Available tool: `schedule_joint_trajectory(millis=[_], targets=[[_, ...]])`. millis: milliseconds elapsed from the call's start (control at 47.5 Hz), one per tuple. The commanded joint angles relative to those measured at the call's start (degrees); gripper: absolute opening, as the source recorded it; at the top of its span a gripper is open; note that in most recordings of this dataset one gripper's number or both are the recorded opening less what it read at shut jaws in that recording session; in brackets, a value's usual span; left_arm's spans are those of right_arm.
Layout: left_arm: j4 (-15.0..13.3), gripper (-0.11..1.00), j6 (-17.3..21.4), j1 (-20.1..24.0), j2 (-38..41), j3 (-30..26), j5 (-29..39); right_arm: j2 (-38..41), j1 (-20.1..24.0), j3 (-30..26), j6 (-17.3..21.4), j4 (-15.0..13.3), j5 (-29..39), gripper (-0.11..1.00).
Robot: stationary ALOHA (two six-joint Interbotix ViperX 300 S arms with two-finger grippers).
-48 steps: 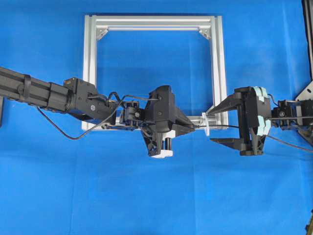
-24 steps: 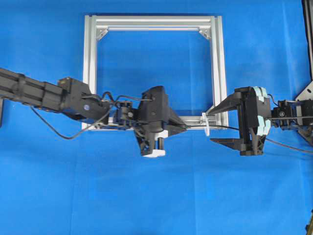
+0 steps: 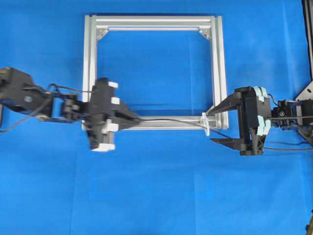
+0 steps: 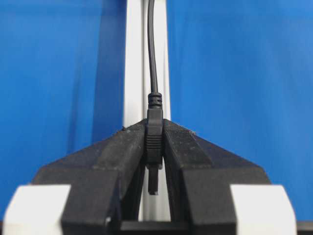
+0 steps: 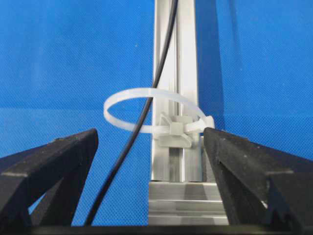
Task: Insert the wire through the string loop located on the right side.
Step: 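Pull the plug leftward with the left gripper, drawing cable through loop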
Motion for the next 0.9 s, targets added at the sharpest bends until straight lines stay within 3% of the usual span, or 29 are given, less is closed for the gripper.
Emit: schedule_joint_trajectory(millis=[0, 526, 883], targets=[[0.18, 0.07, -0.09, -0.09, -4.57, 4.13, -1.58, -0.7, -0.09, -0.88, -0.18, -0.18, -0.26, 0.94], [0.18, 0.07, 0.0, -1.14, -21.53, 25.05, -3.6, -0.7, -0.09, -0.97, -0.18, -0.18, -0.26, 0.94], [0.18, 0.07, 0.18, -0.97, -21.18, 23.91, 4.22, -0.79, -0.09, -1.05, -0.18, -0.18, -0.26, 0.94]])
